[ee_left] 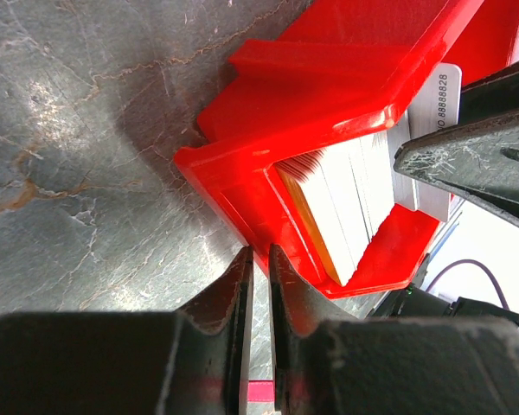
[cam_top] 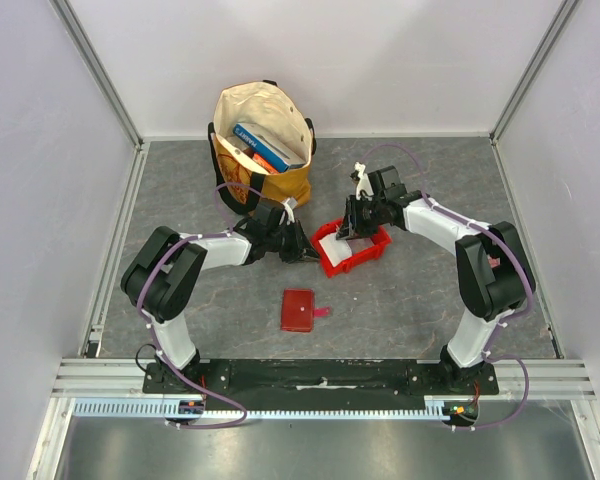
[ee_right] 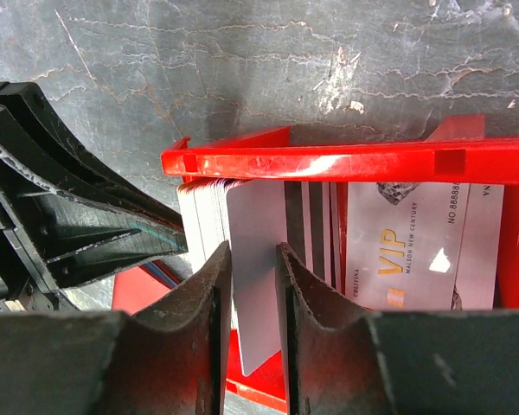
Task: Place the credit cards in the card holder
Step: Pick up the credit card from the storage box.
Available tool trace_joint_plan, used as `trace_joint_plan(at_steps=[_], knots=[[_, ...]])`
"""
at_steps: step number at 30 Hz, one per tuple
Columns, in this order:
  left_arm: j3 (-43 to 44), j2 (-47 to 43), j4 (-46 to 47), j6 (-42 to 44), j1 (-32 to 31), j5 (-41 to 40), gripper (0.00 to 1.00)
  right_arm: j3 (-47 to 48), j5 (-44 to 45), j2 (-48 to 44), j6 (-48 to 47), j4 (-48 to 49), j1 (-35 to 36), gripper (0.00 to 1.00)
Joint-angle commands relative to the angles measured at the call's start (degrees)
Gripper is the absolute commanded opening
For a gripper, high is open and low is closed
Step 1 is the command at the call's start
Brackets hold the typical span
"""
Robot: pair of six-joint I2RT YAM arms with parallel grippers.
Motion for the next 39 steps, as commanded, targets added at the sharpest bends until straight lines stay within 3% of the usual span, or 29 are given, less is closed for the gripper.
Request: trace_joint_plan(at_steps=[1,16,20,26,32,39], knots=[[1.9,0.7,2.6,-0.5,0.1,1.2,0.17,0.7,-2.3,-1.3,0.6,0.6,0.6,0.3],[1.6,0.3,2.6,-0.4,0.1,1.2,0.17,3.6,5.6,-3.8,-0.9,-1.3,0.7,0.0],[1.2,-0.5,2.6,-0.2,0.1,0.7,0.18,5.2,11.5,-6.1,-3.0,-3.0,0.8,0.0],[0.3,-3.2,1.0,1.4,0.3,-0.9,0.28,5.5,20.2,-14.2,-5.6,-4.9,1.1,0.0],[-2.0,-8.1,-0.8,2.6,0.3,-3.2,0.41,1.9,24.9,-22.7,-6.0,-13.0,4.7,0.0],[-7.0,-17.7,-6.6,5.4,0.3,-8.4,0.54,-12.0,31.2,-36.3,2.2,-17.1,16.8,0.0]])
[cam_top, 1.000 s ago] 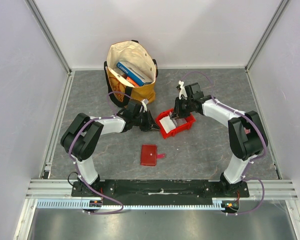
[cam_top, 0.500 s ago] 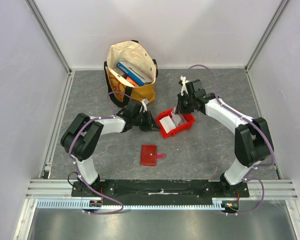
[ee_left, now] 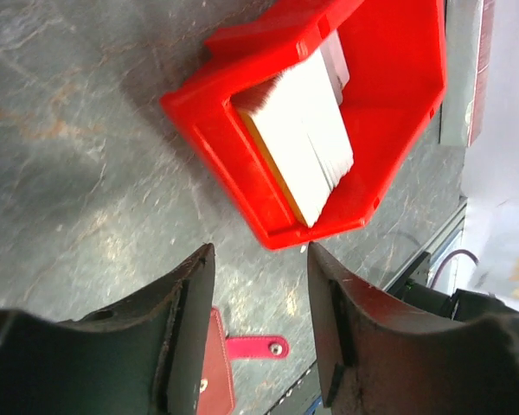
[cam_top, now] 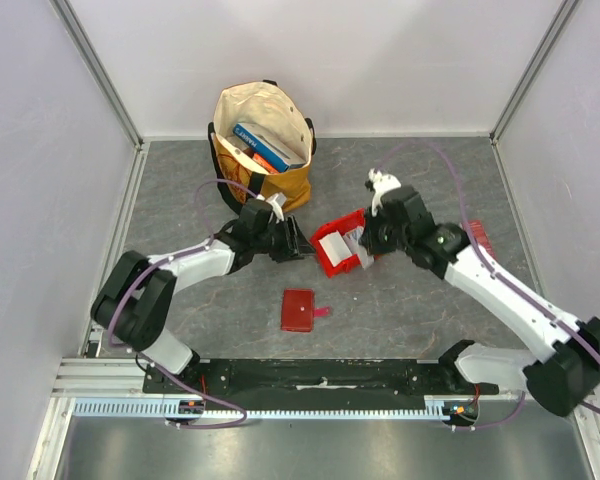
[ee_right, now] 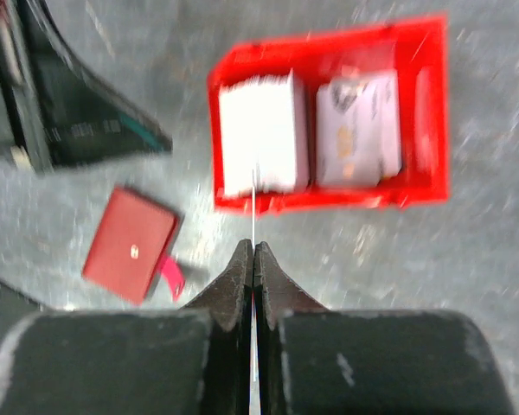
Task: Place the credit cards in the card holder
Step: Pick up the credit card from the storage box.
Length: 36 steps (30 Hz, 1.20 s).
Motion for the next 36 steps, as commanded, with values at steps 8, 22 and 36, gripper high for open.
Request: trace_joint_plan(at_steps=[8,22,36], knots=[[-9.8,-17.5,-10.9,7.0,0.1,-9.0,0.66,-21.7,13.3,-8.7,18.3,0.4,18.1,0.0],[-15.6,-26.2,-15.9,8.4,0.1,-12.5,0.75,-24.3,22.5,3.0,24.0,5.0,29.1,0.09],[-14.7,-24.7,-15.8,9.4,0.2,-12.0,0.64,-23.8,20.2,-0.4,23.9,4.5,29.1,0.0]])
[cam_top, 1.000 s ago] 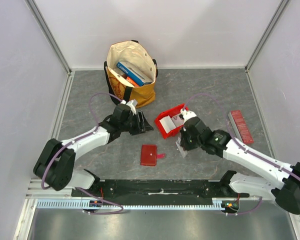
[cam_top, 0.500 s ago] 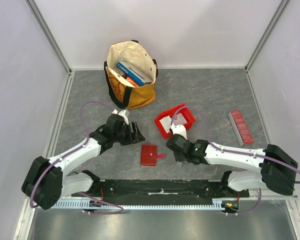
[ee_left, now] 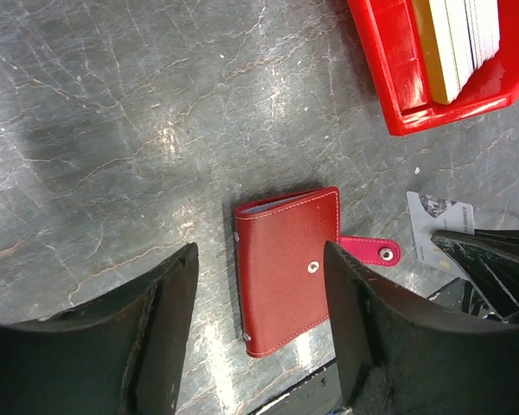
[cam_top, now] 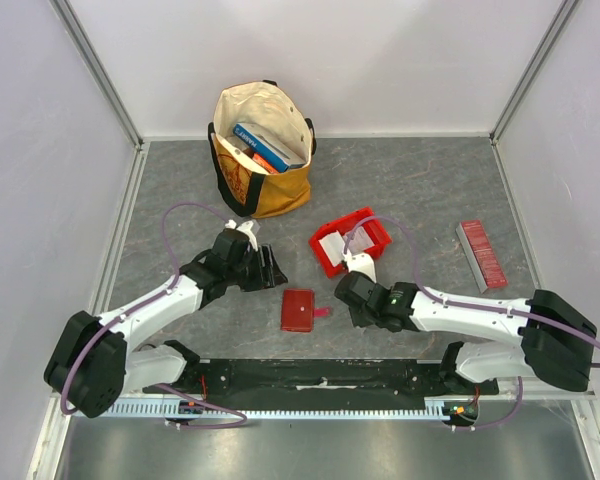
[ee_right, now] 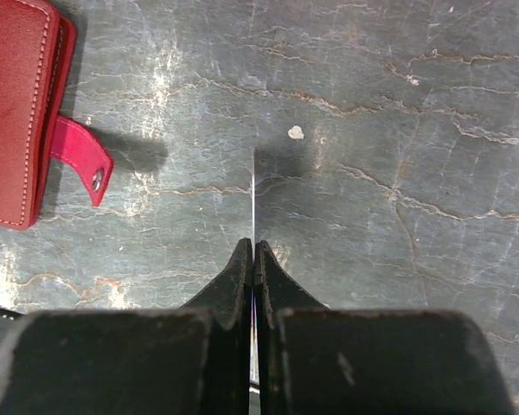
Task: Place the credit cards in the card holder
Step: Pick up the credit card from the storage box.
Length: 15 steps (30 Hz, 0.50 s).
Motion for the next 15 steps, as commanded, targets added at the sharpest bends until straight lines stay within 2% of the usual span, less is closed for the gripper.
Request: trace_joint_plan(at_steps=[1,3,5,9,15], knots=[[0.5,-0.2,-0.1,2.6,0.2,-0.8,0.59,1.9,0.0,-3.7,0.8,0.4,0.4,0.0],[0.4,-0.5,-0.7,3.1,0.1,-0.5,0.27,3.0,-1.2,-6.2,1.2,1.1,0.4,0.0],[0.1,-1.0,-1.5,3.6,0.2,-0.4,0.02,3.5,-2.7,-9.1,2.7,3.4,0.4,0.0],[-0.8,-2.3,-3.2,4.0,0.1,1.1,0.02,3.4,-5.0,-10.5,7.8,11.9,1.1,0.0],[-3.2,-4.4,-3.8,2.7,0.0,3.1,0.02,2.5,-5.7,-1.5,18.2,20.7,1.2,0.0]])
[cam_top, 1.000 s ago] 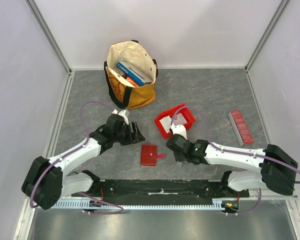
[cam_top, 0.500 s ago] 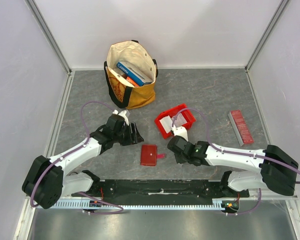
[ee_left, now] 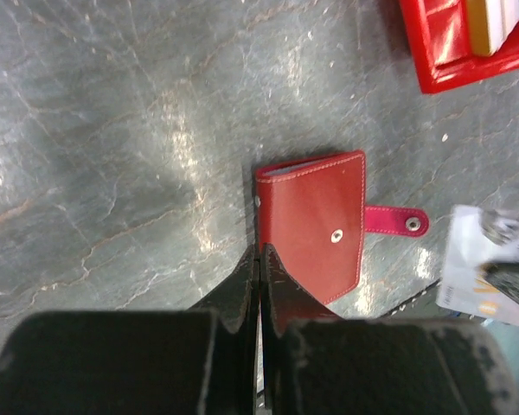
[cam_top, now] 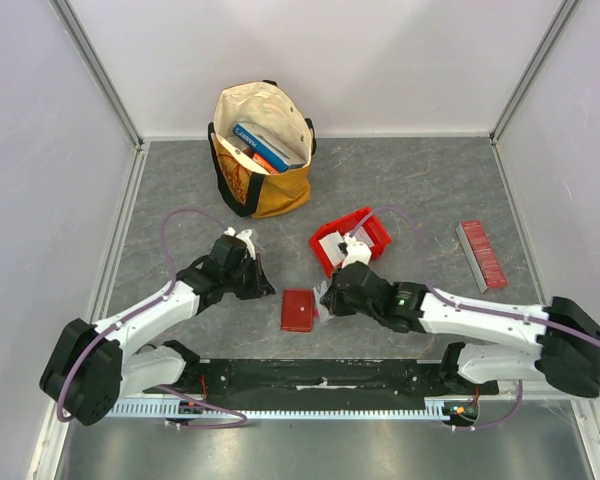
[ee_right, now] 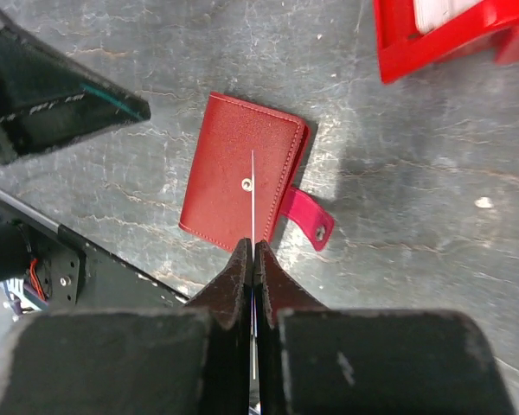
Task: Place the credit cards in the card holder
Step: Pick up the credit card from the storage box, then open the card holder at the center of the board.
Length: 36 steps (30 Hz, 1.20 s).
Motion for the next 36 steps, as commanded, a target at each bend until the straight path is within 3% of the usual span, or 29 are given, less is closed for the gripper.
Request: trace_joint_plan(at_steps=[1,7,19,36], knots=[[-1.7,-2.6,-1.1,0.6,0.0,2.4,0.02,0.8,-0.4,6.8,10.1,8.8,0.4,0.0],[-3.3,-3.4,-0.6,-0.8,-0.3,2.9,0.02,-1.1,-0.3,10.7,11.9,13.5,0.4,0.0],[-2.7,0.9,1.1,-0.4,-0.9,3.7,0.02,-3.0,4.4,11.0,13.4,10.3,0.8,0.0],[-2.6,5.6,4.1,-0.9,-2.0,4.6,0.02,-4.2,2.7,14.7,13.5,13.5,0.8,0.0]])
